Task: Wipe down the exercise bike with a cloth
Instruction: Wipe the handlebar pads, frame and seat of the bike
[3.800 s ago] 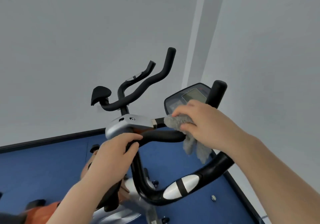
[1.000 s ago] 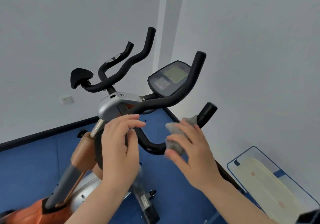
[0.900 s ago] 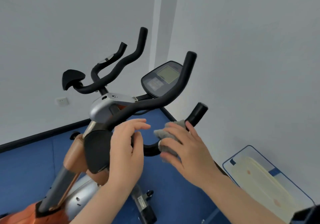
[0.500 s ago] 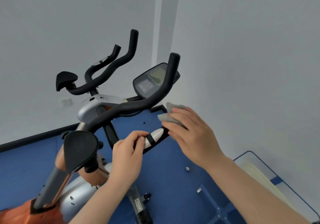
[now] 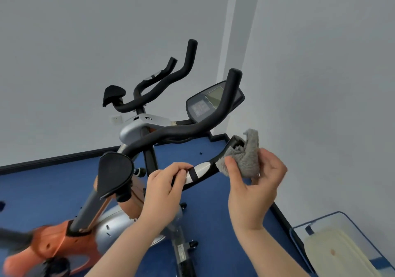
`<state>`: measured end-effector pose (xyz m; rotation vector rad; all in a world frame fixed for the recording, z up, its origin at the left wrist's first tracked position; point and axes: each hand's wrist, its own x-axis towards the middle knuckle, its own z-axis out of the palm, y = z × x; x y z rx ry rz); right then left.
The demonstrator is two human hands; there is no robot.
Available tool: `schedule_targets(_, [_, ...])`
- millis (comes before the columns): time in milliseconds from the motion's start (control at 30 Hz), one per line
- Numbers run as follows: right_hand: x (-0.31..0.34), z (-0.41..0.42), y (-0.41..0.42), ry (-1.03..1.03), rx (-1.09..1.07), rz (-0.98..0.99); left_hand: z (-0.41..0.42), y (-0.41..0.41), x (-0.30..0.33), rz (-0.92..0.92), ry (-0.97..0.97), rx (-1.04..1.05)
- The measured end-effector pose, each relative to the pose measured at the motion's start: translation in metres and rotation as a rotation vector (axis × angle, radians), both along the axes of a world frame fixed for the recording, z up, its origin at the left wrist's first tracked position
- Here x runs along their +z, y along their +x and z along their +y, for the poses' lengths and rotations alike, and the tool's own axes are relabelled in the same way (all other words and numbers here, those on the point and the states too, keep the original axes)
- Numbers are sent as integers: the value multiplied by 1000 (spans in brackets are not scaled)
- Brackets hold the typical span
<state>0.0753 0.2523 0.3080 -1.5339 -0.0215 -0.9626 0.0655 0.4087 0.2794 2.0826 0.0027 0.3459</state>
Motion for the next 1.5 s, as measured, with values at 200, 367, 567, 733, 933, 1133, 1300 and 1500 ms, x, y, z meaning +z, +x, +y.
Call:
schedule_targets(200, [-15,-27,17,-691,-29,-281,0,1,-4,-5,21,27])
schedule_targets(367, [-9,-25,28,-826,-119,-320,-4,-3,1,-25,118,105])
schedule_targets(567, [-2,-26,34,-1078,10,-310,-4,-2,0,-13,-19,49])
schedule_targets(733, [-2,-11,22,-1128,24,-177,-5,-1,-4,-17,-39,79])
schedule_targets(933, [8,-41,18,-938,112,-276,-3,-1,-4,-6,-23,69])
schedule_targets(1133, [33,-52,22,86,52,36,-9,1,-6,17,7,128])
schedule_targets(1300, [6,15,-8,282,367,290,-9,0,-5,58,10,122])
schedule_targets(1500, [3,18,-6,293,354,335,-3,-1,-2,53,24,54])
